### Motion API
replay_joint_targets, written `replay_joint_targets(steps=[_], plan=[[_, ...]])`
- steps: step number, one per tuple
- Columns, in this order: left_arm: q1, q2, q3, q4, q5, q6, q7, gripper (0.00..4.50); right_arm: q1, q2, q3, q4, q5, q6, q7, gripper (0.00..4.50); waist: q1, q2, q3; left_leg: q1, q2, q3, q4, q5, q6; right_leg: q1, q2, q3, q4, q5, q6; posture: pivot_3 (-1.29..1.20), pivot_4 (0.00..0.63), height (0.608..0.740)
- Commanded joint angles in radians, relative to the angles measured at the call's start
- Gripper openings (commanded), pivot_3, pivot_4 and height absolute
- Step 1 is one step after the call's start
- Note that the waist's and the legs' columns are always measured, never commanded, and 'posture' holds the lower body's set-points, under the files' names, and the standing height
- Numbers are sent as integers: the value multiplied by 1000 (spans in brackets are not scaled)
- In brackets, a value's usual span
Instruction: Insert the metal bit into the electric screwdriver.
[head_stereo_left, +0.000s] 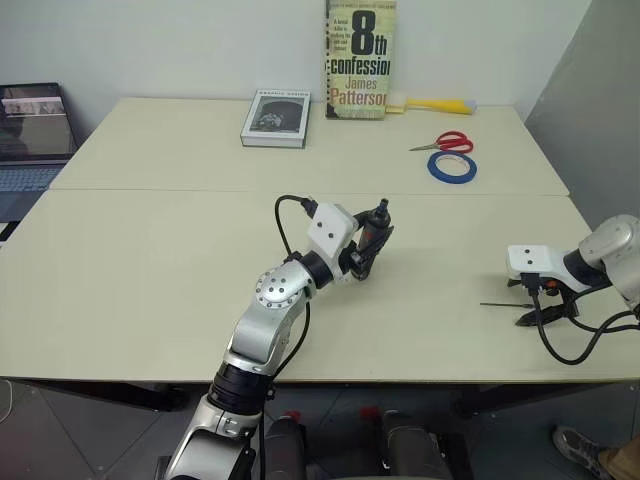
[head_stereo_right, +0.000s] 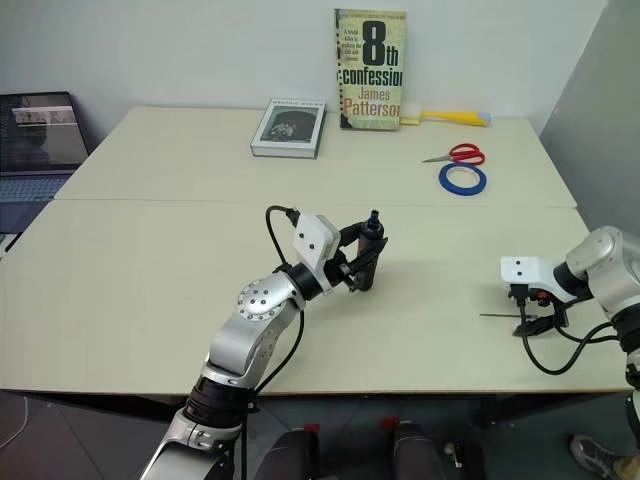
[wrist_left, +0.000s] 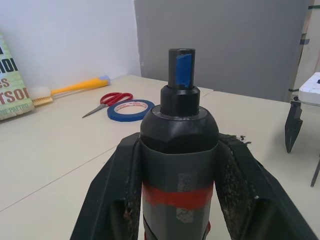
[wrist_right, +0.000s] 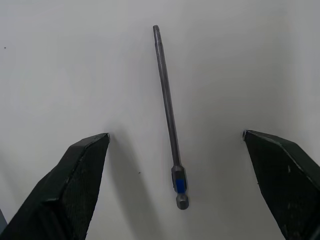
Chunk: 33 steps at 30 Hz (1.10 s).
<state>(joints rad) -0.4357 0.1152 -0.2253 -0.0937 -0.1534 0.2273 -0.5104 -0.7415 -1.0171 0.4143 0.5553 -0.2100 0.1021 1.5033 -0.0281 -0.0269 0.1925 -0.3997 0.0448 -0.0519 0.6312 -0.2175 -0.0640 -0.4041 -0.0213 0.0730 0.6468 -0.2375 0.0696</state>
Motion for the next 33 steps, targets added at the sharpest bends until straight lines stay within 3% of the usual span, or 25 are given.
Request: replay_joint_targets(steps=[1, 19, 28, 33], plan=[[-7, -11, -4, -8, -2, -10, 0, 1658, -18, 8, -13, 25, -16, 6, 13, 4135, 0, 0, 0, 0, 0, 0, 0, 0, 0, 0, 0, 0, 0, 0, 0, 0, 150, 740], [-18, -8, 7, 10, 5, -21, 0, 1658, 18, 5, -4, -4, -46, -6, 35, 42, 0, 0, 0, 0, 0, -1, 0, 0, 0, 0, 0, 0, 0, 1, 0, 0, 150, 740], [-30, -5, 11, 28, 9, -36, 1, 1657, 35, -2, -27, -39, -31, 29, 53, 0, 1, 0, 0, 0, 0, -1, 1, 0, 0, 1, 0, 0, 0, 1, 0, 0, 150, 740], [-29, 1, 19, 25, 3, -34, -2, 1657, 18, 4, -114, -103, 71, 93, 59, 0, -2, 0, 0, 0, 0, -1, 1, 0, 0, 1, 0, 0, 0, 1, 0, 0, 150, 740]])
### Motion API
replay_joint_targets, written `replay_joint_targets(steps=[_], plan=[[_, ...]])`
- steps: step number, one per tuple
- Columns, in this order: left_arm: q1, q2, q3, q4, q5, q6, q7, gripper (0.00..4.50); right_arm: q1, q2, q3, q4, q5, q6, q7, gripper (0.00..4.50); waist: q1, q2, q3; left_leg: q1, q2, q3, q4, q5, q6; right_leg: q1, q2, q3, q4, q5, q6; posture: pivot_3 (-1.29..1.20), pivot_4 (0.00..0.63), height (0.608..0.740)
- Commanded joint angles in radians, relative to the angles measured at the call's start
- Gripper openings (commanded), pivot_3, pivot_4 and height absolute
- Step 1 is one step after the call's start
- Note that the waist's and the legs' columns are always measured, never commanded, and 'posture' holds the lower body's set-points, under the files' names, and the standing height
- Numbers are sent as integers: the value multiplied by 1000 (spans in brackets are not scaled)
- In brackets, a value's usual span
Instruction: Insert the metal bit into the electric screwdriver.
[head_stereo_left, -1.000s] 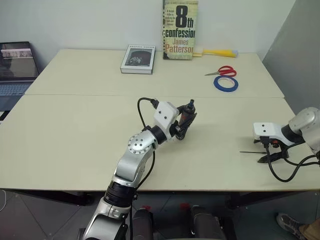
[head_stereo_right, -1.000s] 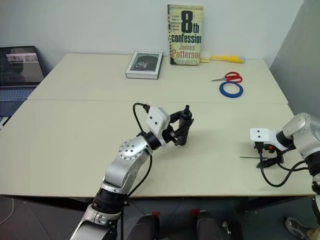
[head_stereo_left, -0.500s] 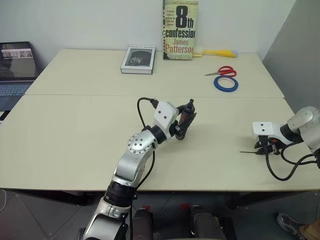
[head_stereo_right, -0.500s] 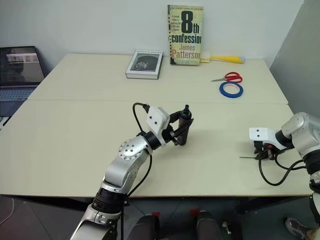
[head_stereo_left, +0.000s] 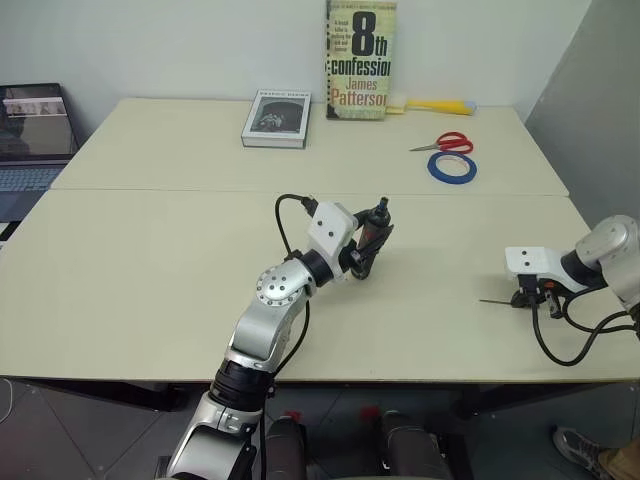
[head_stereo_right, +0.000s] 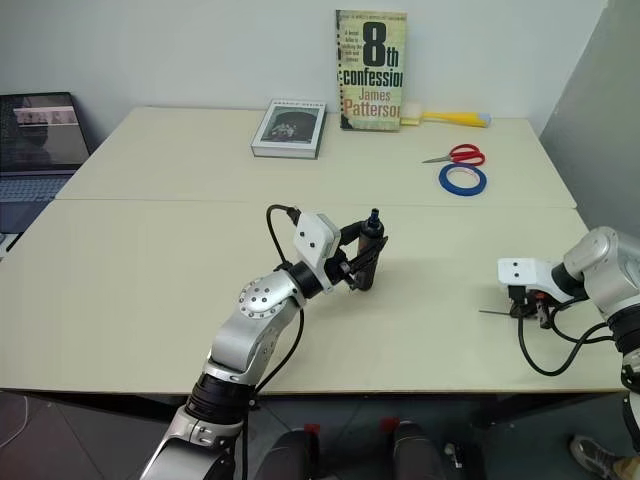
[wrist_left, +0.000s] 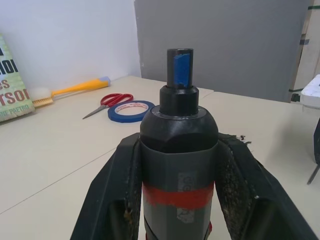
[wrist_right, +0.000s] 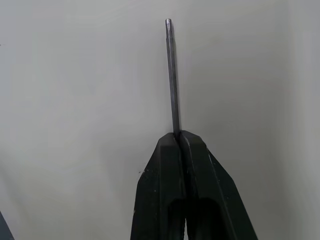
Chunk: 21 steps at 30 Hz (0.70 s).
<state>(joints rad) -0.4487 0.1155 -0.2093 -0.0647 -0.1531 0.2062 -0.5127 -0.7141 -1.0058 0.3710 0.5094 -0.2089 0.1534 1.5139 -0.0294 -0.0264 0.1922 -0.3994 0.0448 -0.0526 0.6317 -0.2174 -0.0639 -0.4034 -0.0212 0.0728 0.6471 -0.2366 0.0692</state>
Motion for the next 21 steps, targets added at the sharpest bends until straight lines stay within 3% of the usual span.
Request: replay_joint_targets(steps=[1, 10, 15, 21], plan=[[-17, 1, 5, -4, 2, -13, -1, 1657, -12, -5, -91, -73, 97, 60, 48, 0, -1, 0, 0, 0, 0, 0, 0, 0, 0, 0, 0, 0, 0, 0, 0, 0, 150, 740], [-64, -24, 67, -57, -64, 23, 20, 1657, 95, 11, -378, -468, 398, 338, -83, 0, 0, 0, 0, -1, 0, -1, 0, 0, 0, -1, 0, 0, 0, 0, 0, 0, 150, 740], [-71, -25, 70, -85, -87, 48, 13, 1657, 85, 108, -517, -660, 564, 531, -248, 0, -1, 0, 0, -1, 0, -1, 0, 0, 0, -1, 0, 0, 0, 0, 0, 0, 150, 740], [-47, -15, 56, -51, -70, 22, 5, 1657, 0, 310, -605, -783, 719, 697, -514, 0, -3, 0, 0, -1, 0, -1, 0, 0, 0, -1, 1, 0, 1, 0, 0, 0, 150, 740]])
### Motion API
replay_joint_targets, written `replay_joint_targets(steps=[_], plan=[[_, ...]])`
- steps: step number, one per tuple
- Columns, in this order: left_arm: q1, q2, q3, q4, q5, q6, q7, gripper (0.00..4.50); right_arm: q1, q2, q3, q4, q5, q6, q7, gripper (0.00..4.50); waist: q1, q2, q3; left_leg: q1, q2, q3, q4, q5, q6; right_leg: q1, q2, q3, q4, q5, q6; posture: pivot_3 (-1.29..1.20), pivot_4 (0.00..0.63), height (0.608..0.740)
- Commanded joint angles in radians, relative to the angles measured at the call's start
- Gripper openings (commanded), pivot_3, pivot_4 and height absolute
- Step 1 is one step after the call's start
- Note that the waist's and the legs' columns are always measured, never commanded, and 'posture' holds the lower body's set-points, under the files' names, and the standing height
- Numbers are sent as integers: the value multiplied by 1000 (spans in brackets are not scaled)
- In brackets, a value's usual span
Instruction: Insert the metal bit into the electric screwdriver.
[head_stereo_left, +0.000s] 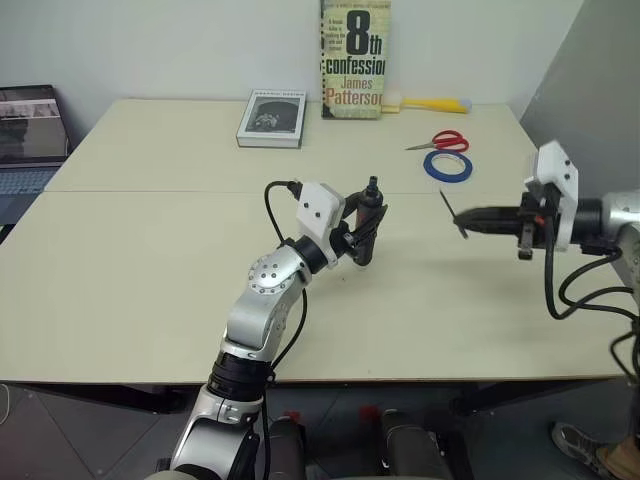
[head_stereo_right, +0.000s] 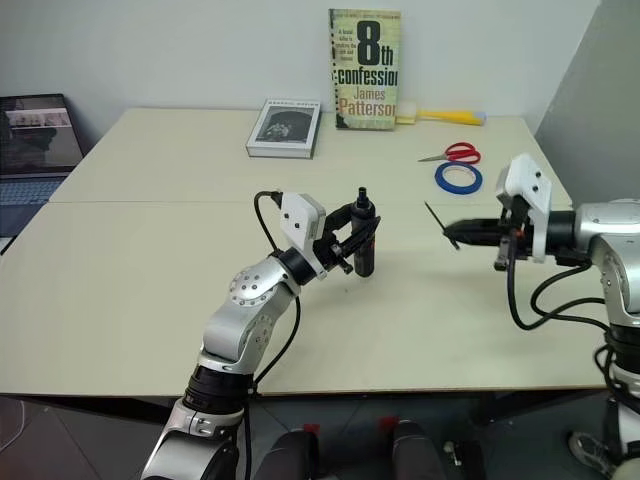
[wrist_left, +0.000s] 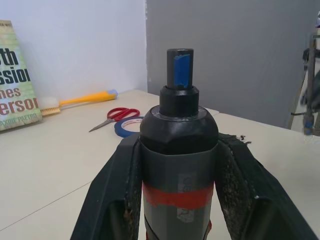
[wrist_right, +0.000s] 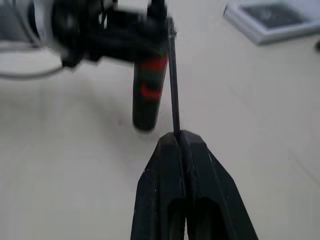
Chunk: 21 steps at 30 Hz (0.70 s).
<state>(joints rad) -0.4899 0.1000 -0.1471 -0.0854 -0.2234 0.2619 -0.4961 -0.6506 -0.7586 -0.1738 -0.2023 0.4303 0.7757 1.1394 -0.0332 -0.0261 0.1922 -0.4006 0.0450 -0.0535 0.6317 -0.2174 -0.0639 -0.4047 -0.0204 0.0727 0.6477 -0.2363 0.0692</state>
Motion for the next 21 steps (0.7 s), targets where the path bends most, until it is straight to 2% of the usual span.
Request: replay_joint_targets(steps=[1, 13, 21], plan=[[-2, 4, -8, -20, 8, -42, -12, 1657, -76, 95, -63, -82, 92, 85, -184, 0, 1, 0, 0, 0, 0, 0, 0, 0, 0, 0, 0, 0, 0, 0, 0, 0, 150, 740], [36, 1, -19, 15, 46, -81, 14, 1657, -120, 318, -54, -178, 175, 131, -504, 0, 2, 0, 0, -1, 0, 0, -1, 0, 0, -1, 0, 0, 0, 1, -2, 0, 150, 740], [35, 15, -13, 5, 10, -56, -29, 1656, -114, 333, -39, -138, 259, 67, -455, 0, 2, 1, 0, -1, 0, 0, -1, 0, 0, -1, 0, 0, 0, 0, -1, 0, 150, 740]])
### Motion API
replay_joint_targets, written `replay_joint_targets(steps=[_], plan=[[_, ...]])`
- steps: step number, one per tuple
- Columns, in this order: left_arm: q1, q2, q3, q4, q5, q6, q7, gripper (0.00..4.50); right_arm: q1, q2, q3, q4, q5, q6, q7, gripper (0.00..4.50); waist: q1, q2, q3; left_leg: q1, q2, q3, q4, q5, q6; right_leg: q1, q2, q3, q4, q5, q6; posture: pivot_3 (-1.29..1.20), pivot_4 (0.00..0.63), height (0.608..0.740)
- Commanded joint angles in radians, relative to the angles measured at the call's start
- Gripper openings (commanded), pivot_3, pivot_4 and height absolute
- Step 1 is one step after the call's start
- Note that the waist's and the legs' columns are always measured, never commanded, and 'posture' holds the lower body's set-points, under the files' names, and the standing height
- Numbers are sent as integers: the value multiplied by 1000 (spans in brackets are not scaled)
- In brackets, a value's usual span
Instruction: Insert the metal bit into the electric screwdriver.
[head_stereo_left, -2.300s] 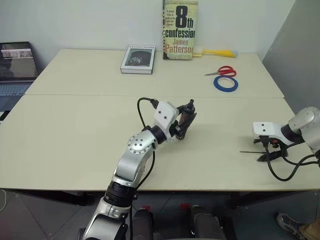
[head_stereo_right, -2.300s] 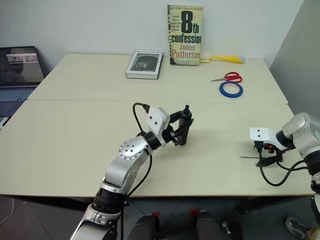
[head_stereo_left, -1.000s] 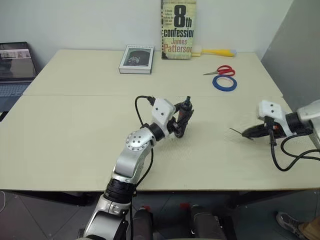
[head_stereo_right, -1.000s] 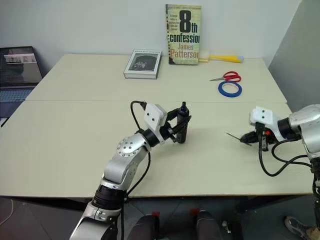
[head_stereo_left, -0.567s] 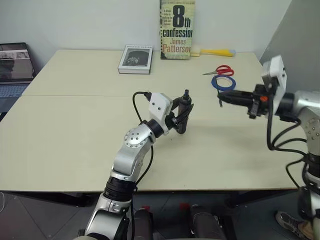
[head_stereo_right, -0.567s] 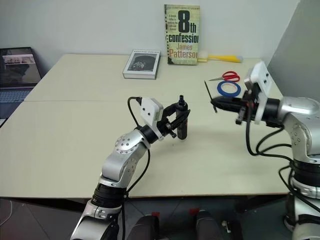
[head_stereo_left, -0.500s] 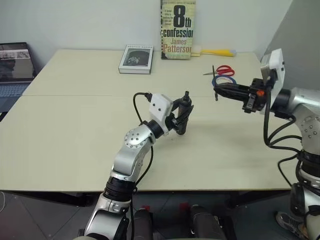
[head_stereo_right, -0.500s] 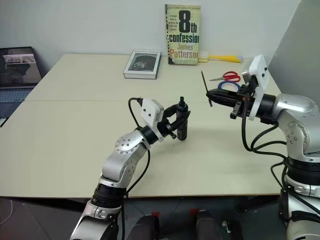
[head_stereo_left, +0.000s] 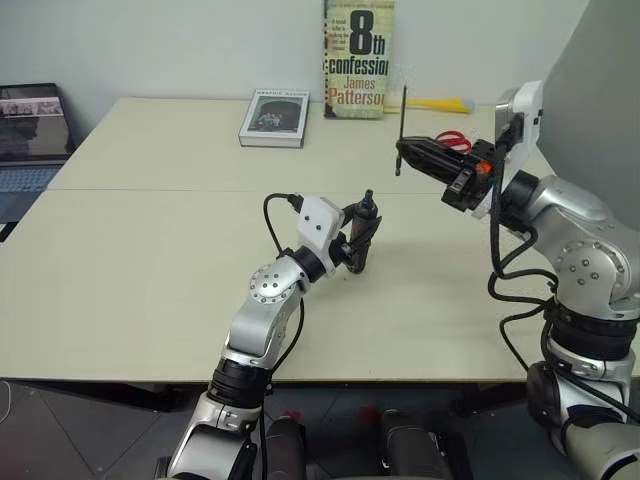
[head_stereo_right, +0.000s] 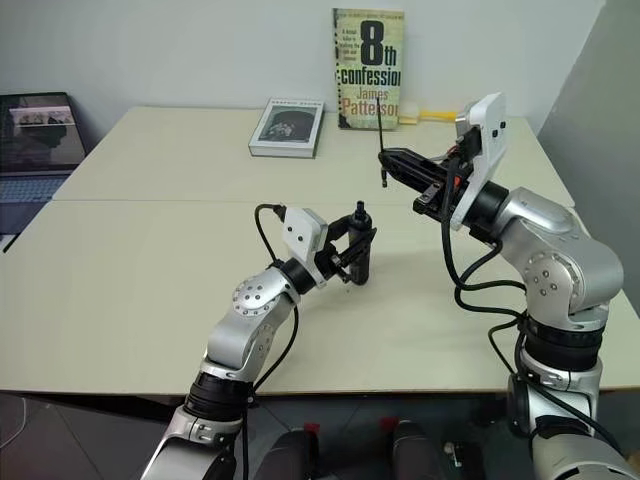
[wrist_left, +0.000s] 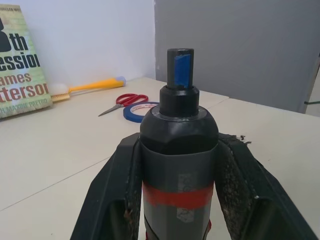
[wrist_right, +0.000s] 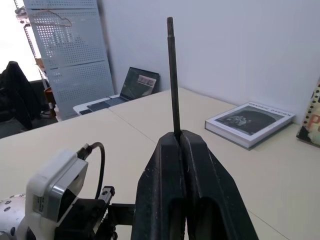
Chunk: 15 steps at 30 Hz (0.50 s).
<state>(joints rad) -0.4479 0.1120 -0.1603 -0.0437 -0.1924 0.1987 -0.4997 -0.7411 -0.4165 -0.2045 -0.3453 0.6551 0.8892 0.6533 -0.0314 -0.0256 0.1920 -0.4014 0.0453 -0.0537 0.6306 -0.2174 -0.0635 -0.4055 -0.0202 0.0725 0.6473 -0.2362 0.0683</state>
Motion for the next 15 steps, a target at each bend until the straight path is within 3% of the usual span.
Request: replay_joint_targets(steps=[1, 15], plan=[[-8, 7, 2, -37, -25, 10, -29, 1656, -26, -12, -6, 14, 37, -54, 39, 0, 0, 0, 0, 0, 0, 0, 0, 0, 0, 0, 0, 0, 0, 0, 0, 0, 150, 740], [-90, 64, 47, -64, -150, 73, -176, 1656, -85, -37, 83, 223, -1, -228, 204, 0, -1, 0, 0, -1, 0, 0, -1, 0, 0, -1, 0, 0, -1, 0, -1, 0, 150, 740]])
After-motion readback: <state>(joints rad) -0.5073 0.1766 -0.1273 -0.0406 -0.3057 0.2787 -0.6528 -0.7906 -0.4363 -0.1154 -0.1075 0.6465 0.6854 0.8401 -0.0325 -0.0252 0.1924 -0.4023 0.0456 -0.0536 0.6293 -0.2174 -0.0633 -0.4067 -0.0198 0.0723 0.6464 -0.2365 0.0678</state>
